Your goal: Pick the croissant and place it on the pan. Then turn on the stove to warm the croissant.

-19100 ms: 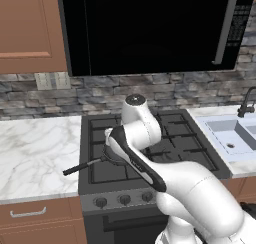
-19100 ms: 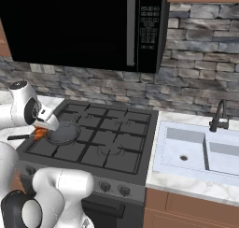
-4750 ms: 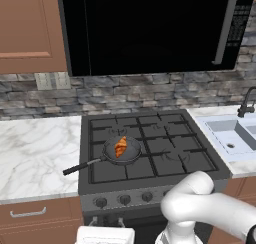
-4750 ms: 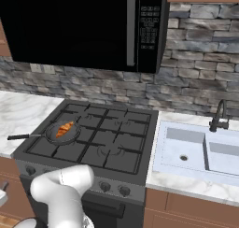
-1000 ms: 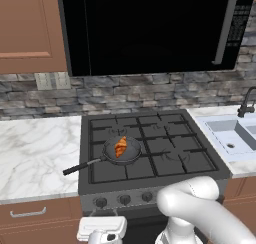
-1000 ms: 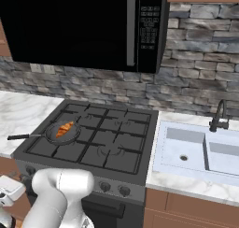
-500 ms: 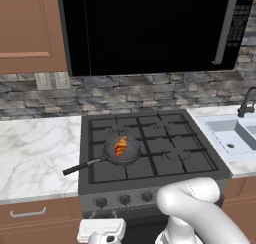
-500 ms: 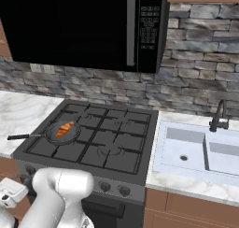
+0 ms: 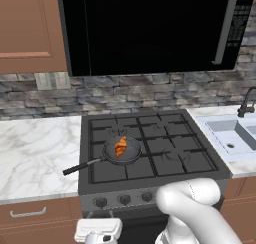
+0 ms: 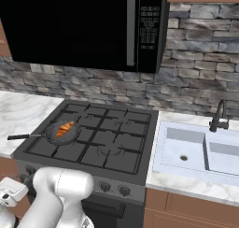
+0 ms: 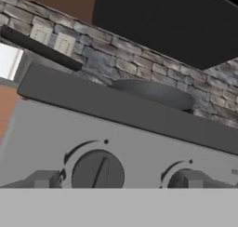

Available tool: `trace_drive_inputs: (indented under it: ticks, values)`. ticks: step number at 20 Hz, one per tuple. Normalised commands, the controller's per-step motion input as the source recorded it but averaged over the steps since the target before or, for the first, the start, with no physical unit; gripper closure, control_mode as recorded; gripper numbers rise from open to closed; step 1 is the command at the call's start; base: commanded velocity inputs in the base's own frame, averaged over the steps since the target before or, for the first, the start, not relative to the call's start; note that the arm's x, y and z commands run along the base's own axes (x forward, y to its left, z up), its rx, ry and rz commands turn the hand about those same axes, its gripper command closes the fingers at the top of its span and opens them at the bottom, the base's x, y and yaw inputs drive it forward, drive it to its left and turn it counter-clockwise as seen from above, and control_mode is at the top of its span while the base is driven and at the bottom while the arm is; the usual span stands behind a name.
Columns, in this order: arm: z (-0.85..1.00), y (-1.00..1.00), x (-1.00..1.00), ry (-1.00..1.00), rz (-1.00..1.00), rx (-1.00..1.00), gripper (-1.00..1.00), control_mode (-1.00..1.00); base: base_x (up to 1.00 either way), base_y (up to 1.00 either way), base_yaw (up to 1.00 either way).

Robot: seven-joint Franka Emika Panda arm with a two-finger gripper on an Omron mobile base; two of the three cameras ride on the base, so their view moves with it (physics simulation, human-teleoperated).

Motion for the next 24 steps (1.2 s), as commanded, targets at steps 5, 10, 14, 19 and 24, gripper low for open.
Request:
trace_drive_inputs:
  ticks: [5, 10, 14, 19, 24]
  values:
    - [-0.02, 0.04, 0.19, 0.00, 0.00, 0.00, -1.00, -1.00, 0.00, 0.00, 0.00]
    - [-0.04, 0.00, 0.14, 0.00, 0.00, 0.00, -1.00, -1.00, 0.00, 0.00, 0.00]
    - [-0.06, 0.00, 0.13, 0.00, 0.00, 0.00, -1.00, -1.00, 0.00, 0.00, 0.00]
    - [-0.09, 0.00, 0.14, 0.00, 0.00, 0.00, -1.00, -1.00, 0.00, 0.00, 0.00]
    - [-0.08, 0.00, 0.10, 0.00, 0.00, 0.00, -1.00, -1.00, 0.00, 0.00, 0.00]
